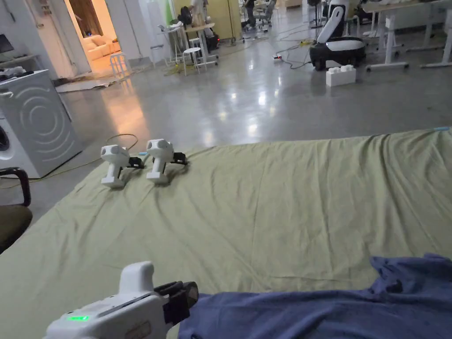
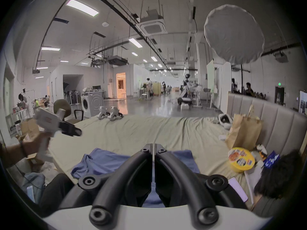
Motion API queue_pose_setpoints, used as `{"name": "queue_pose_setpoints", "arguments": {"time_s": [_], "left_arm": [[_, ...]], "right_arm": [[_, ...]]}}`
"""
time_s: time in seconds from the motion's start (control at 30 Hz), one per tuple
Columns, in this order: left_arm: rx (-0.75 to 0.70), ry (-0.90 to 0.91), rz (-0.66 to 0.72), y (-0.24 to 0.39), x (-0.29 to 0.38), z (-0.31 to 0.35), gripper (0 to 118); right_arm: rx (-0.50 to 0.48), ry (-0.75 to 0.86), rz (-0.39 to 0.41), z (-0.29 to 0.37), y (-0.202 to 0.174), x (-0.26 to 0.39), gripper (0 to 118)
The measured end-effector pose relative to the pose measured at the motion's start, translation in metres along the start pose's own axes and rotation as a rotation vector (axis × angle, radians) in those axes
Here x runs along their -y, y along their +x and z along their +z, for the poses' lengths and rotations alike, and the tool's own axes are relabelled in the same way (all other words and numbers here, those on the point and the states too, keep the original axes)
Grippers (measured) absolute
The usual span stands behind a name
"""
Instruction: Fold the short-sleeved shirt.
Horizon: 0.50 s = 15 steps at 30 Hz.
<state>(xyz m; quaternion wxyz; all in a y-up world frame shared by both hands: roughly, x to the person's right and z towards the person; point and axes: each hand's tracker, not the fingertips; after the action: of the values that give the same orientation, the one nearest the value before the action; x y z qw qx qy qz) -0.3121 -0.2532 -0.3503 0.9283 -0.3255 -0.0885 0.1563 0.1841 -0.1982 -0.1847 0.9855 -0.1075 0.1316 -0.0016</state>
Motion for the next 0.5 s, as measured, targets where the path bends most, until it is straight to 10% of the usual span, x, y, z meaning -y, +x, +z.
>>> {"name": "queue_pose_setpoints", "arguments": {"time_s": [0.1,0.2,0.5], "left_arm": [[-0.062,-0.159,0.055,-0.03,-0.008,-0.078,10],[-0.167,-0.27,0.011,-0.046,-0.014,-0.125,78],[-0.261,-0.396,0.043,-0.067,-0.009,-0.172,70]], "right_arm": [[-0.011,-0.09,-0.051,-0.009,0.012,0.019,4],[0.032,-0.172,-0.083,-0.015,0.024,0.036,4],[0.068,-0.294,-0.2,-0.024,0.05,0.067,5]]}}
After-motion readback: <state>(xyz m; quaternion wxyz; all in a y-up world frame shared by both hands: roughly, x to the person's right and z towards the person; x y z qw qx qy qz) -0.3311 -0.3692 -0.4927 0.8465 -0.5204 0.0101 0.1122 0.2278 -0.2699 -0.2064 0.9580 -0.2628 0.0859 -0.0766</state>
